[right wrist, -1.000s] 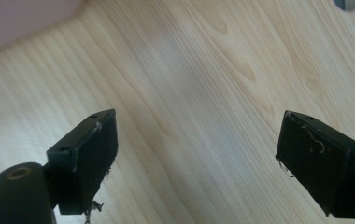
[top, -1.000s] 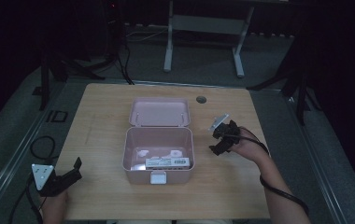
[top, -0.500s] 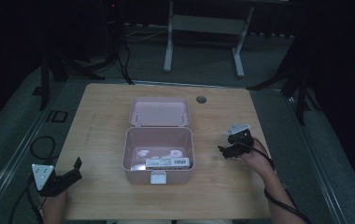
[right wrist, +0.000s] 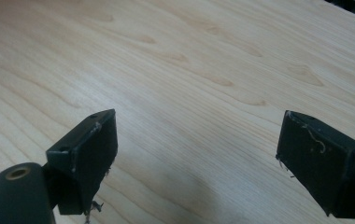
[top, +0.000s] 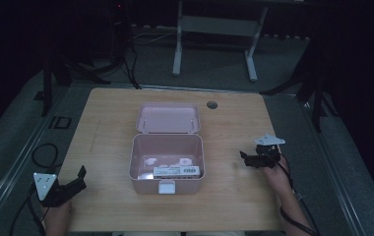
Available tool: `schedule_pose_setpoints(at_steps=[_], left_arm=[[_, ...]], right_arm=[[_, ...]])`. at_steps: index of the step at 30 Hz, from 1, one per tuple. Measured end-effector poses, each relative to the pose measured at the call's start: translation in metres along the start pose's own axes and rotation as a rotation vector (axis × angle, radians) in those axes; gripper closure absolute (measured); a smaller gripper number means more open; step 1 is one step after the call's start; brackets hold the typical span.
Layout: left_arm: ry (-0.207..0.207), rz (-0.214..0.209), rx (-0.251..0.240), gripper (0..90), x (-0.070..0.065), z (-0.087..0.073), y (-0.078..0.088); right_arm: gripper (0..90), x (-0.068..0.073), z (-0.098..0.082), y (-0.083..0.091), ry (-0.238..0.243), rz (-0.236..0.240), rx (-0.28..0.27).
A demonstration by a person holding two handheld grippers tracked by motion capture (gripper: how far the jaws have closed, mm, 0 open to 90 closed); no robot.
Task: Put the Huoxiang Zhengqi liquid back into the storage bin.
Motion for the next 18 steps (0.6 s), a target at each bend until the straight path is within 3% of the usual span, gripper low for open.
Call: schedule_pose_setpoints(at_steps=[12, 18], left_arm=[[0.000, 0.001, 0.000, 1.4, 0.000, 0.000, 0.000], [0.001, 0.002, 0.000, 1.4, 0.000, 0.000, 0.000]], right_arm=[[13.1, -0.021, -0.020, 0.013, -0.238, 0.029, -0.094], [13.9, -0.025, -0.031, 0.013, -0.301, 0.055, -0.087]])
Point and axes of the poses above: each handheld gripper's, and its own axes: y roughly backward along the jaws, z roughly out of its top, x roughly to its left, the point moved 3 cm from there along -y, roughly forward along the jaws, and after that the axes turned 12 degrees about -z, right-handed, at the moved point
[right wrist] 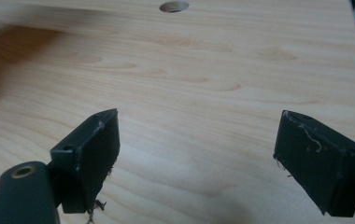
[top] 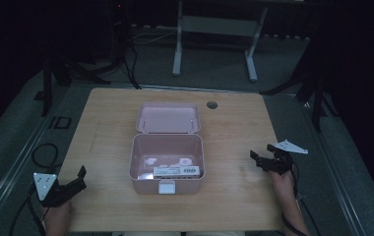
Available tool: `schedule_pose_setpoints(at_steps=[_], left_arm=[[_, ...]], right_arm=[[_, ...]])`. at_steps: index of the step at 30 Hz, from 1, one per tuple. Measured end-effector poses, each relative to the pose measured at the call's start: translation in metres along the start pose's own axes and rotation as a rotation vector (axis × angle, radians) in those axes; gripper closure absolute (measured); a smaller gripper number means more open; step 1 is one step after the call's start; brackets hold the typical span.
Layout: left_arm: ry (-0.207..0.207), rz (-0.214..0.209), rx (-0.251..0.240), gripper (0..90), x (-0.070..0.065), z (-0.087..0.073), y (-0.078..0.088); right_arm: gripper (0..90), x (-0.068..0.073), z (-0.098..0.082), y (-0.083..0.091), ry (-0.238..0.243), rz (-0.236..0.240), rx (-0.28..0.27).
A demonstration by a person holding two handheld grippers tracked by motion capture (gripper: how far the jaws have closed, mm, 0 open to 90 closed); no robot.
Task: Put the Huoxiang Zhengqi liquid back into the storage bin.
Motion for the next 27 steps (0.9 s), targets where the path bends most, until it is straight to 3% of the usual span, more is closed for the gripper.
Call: schedule_pose_setpoints(at_steps=[7, 10, 14, 21, 27], left_arm=[[0.001, -0.001, 0.000, 1.4, 0.000, 0.000, 0.000], [0.002, -0.003, 0.001, 1.3, 0.000, 0.000, 0.000], [0.001, -0.005, 0.001, 1.4, 0.000, 0.000, 0.000], [0.002, -0.004, 0.002, 1.3, 0.000, 0.000, 0.000], [0.002, -0.005, 0.001, 1.3, 0.000, 0.000, 0.000]], right_arm=[[13.4, -0.006, -0.008, -0.001, -0.055, 0.026, -0.014], [13.2, -0.013, -0.013, -0.002, -0.114, 0.025, -0.034], [13.2, -0.016, -0.013, -0.001, -0.133, 0.029, -0.049], [13.3, -0.011, -0.013, -0.004, -0.088, 0.018, -0.034], [13.3, -0.011, -0.013, -0.004, -0.084, 0.016, -0.023]])
Point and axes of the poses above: each handheld gripper's, and its own axes: y roughly backward along the jaws, z roughly out of its top, x roughly to its left, the point moved 3 cm from there along -y, roughly forward along the jaws, and after that the axes turned 12 degrees about -z, right-handed, at the moved point
